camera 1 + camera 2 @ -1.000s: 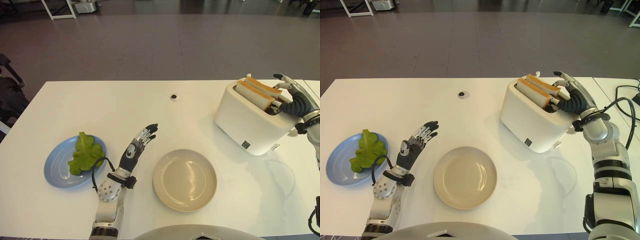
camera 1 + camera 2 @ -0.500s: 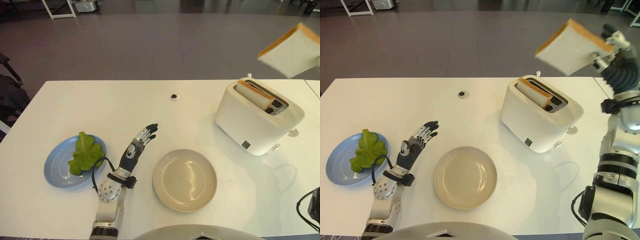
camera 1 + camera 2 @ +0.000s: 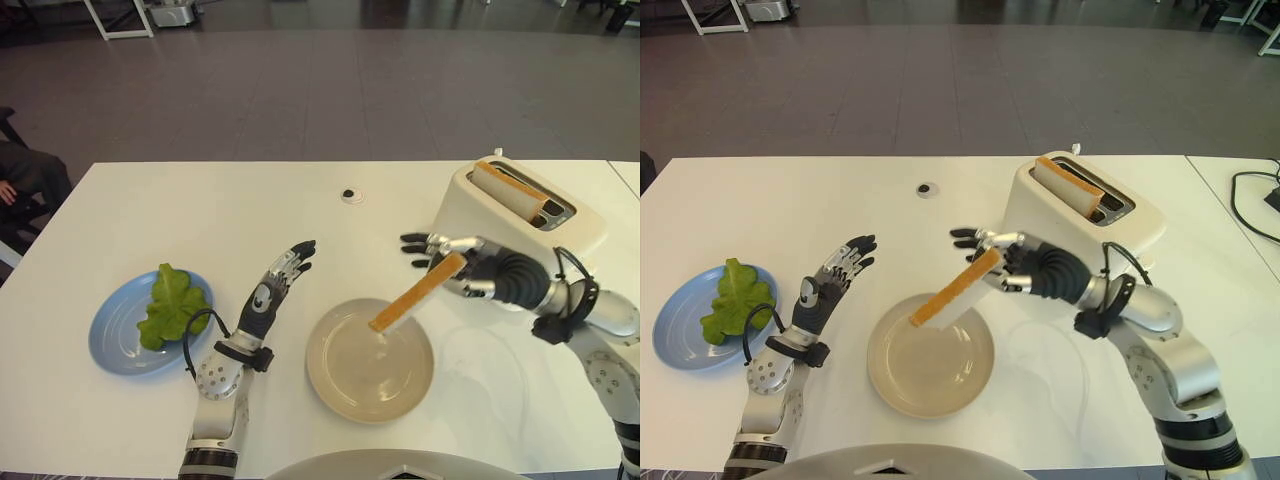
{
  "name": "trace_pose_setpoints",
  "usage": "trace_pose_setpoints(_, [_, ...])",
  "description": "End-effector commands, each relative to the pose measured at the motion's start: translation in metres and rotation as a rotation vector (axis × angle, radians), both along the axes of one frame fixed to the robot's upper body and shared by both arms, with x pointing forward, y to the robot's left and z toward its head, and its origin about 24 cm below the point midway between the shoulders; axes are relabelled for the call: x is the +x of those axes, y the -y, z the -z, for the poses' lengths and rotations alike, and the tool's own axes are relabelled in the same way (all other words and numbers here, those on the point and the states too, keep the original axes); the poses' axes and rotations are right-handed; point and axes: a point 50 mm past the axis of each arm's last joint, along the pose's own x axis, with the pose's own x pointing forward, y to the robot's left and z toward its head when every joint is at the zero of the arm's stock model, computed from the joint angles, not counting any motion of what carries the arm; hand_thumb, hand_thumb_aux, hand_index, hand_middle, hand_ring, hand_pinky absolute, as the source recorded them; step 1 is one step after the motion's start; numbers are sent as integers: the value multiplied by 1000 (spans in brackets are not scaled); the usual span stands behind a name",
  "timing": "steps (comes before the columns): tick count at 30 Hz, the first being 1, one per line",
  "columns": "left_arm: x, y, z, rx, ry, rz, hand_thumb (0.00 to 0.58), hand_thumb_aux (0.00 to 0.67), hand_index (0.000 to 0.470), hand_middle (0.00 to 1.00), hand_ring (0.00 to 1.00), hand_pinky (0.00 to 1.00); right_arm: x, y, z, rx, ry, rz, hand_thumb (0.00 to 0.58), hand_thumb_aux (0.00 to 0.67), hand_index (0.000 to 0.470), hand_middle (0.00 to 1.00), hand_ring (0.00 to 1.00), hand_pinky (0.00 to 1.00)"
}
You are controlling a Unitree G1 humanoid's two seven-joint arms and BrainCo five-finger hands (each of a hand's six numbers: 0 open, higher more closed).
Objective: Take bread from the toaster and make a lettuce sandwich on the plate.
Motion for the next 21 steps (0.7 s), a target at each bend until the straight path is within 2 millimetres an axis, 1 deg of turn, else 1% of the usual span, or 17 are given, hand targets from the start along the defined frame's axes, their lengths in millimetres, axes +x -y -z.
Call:
trace_pose_setpoints(1, [1,0,1,18,-7,2,0,0,0,0,0,0,-1,-13,35,-152,-41,3,580,670,470,0,0,0])
trace_pose_setpoints(4, [1,0,2,19,-8,3,0,0,0,0,0,0,-1,-21,62,-258,-62,7,580,670,470,0,0,0])
trace_pose_setpoints(7, [1,0,2,20,-9,4,0,0,0,0,0,0,6,-21,75,-337,-41,64,580,670,470,0,0,0])
trace_pose_setpoints(8, [1,0,2,21,-10,5,0,0,0,0,0,0,9,-21,77,-356,-17,86,578,631,442,0,0,0])
trace_pose_setpoints(9, [1,0,2,21,-11,6,0,0,0,0,0,0,11,-23,77,-360,6,101,560,547,383,0,0,0])
trace_pose_setpoints(10, [1,1,2,21,-11,6,0,0,0,0,0,0,11,-25,76,-358,31,110,506,431,302,0,0,0])
trace_pose_setpoints(11, [0,0,2,22,-12,5,0,0,0,0,0,0,12,-27,74,-359,59,114,468,376,264,0,0,0])
trace_pose_setpoints(12, [0,0,2,22,-12,4,0,0,0,0,0,0,13,-28,72,-361,86,124,325,226,159,0,0,0])
trace_pose_setpoints(13, [0,0,2,23,-12,3,0,0,0,0,0,0,14,-28,71,-368,109,128,164,102,72,0,0,0])
trace_pose_setpoints(14, [0,0,2,24,-13,2,0,0,0,0,0,0,14,-28,70,-373,123,129,0,0,0,0,0,0])
trace_pose_setpoints(21, [-1,0,3,36,-12,4,0,0,0,0,0,0,6,-33,64,-367,204,45,0,0,0,0,0,0])
